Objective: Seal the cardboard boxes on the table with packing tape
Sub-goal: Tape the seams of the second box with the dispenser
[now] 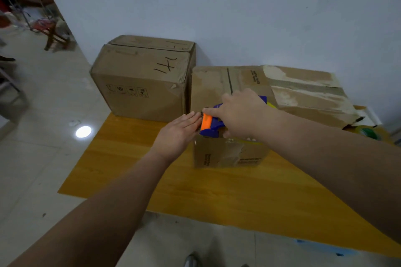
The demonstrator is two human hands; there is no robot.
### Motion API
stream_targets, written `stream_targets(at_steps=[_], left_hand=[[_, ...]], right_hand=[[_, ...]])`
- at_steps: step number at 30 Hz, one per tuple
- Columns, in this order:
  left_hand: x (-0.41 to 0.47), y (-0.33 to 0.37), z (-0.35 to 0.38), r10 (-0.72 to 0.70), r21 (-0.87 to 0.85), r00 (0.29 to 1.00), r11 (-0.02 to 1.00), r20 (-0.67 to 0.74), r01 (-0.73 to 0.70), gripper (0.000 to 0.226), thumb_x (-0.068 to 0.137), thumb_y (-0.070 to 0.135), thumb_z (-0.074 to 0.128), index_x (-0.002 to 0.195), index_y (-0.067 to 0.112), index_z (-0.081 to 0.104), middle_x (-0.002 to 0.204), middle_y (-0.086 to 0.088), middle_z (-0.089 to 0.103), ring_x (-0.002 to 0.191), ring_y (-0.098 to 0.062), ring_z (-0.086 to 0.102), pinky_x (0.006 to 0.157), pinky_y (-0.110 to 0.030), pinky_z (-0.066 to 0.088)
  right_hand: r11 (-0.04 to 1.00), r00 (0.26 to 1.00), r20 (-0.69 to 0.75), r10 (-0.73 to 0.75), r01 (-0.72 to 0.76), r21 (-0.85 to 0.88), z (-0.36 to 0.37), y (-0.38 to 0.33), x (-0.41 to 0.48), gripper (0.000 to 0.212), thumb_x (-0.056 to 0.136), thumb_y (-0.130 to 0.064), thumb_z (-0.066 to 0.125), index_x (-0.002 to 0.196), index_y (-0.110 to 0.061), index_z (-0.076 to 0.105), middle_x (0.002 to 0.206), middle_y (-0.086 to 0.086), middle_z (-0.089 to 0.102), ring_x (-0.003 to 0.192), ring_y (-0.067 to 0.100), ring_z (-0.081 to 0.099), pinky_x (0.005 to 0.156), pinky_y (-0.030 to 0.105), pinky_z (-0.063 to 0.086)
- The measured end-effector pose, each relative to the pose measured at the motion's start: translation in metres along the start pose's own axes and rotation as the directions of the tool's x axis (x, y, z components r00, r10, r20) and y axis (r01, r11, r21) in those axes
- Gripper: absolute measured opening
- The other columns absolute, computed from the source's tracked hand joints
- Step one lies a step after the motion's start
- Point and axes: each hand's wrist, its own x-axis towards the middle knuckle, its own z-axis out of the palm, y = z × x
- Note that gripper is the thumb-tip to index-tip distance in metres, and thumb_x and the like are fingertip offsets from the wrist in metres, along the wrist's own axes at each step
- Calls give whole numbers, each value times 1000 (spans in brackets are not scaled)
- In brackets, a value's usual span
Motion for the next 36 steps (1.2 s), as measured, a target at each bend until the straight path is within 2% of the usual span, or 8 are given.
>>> stream_targets(at_steps=[4, 9, 18, 21, 24, 29, 33, 36], left_hand=[[-1, 5, -1, -39, 15, 999, 999, -20, 40, 39, 84, -1, 65, 122, -1, 58, 129, -19, 56, 121, -35, 53, 105, -49, 34], [0, 12, 3, -82, 33, 996, 996, -32, 83, 40, 83, -8, 63, 122, -1, 58, 130, -18, 55, 121, -33, 52, 106, -46, 32], [1, 19, 7, -156, 87, 988, 984, 3, 155, 39, 97, 11, 50, 135, 4, 46, 143, -11, 42, 136, -23, 36, 114, -29, 13], [0, 31, 9, -194, 149, 981, 970, 1, 191, 47, 99, 24, 44, 143, 9, 35, 150, -7, 32, 141, -18, 25, 114, -26, 1], [10, 61, 21, -168, 197, 985, 968, 38, 157, 58, 97, 39, 42, 147, 16, 23, 155, -2, 22, 143, -12, 14, 112, -28, -10], [40, 103, 45, -203, 134, 977, 972, 71, 192, 63, 97, 37, 43, 149, 15, 17, 157, -3, 16, 144, -14, 10, 110, -25, -9], [31, 83, 39, -145, 151, 980, 981, 134, 125, 68, 96, 30, 47, 150, 20, 7, 158, 1, 11, 144, -10, 6, 112, -25, -8], [33, 65, 30, -141, 161, 978, 980, 150, 117, 75, 93, 35, 51, 150, 20, 5, 158, 2, 13, 144, -10, 8, 115, -25, -5]], right_hand=[[997, 997, -18, -74, 73, -39, 4, 26, -22, 83, 82, -76, 39, 150, -40, 5, 122, 10, 48, 102, 28, 54, 70, 35, 37], [997, 998, 54, -32, 36, -65, 28, 82, -62, 77, 85, -71, 40, 148, -46, 4, 130, 8, 47, 112, 28, 51, 84, 38, 46], [998, 999, 30, -37, 38, -47, 56, 80, -56, 71, 89, -63, 44, 148, -43, 10, 124, 8, 49, 108, 29, 52, 84, 39, 41], [999, 999, 41, -36, 36, -3, 60, 81, -54, 72, 88, -64, 45, 148, -44, 11, 121, 7, 50, 106, 27, 52, 80, 38, 40], [1000, 999, 31, -29, 28, 4, 60, 82, -53, 73, 87, -65, 48, 148, -43, 13, 118, 6, 50, 103, 27, 53, 74, 36, 38], [1000, 1000, 24, -2, 2, -1, 62, 78, -57, 76, 86, -65, 49, 149, -43, 12, 117, 7, 50, 103, 27, 54, 72, 36, 38], [1000, 999, -28, 24, -24, -5, 61, 72, -57, 77, 85, -65, 50, 149, -39, 15, 119, 9, 51, 105, 28, 53, 74, 37, 38], [999, 998, -47, 33, -34, -14, 58, 56, -51, 84, 82, -71, 48, 150, -36, 13, 124, 12, 49, 108, 30, 51, 77, 37, 38]])
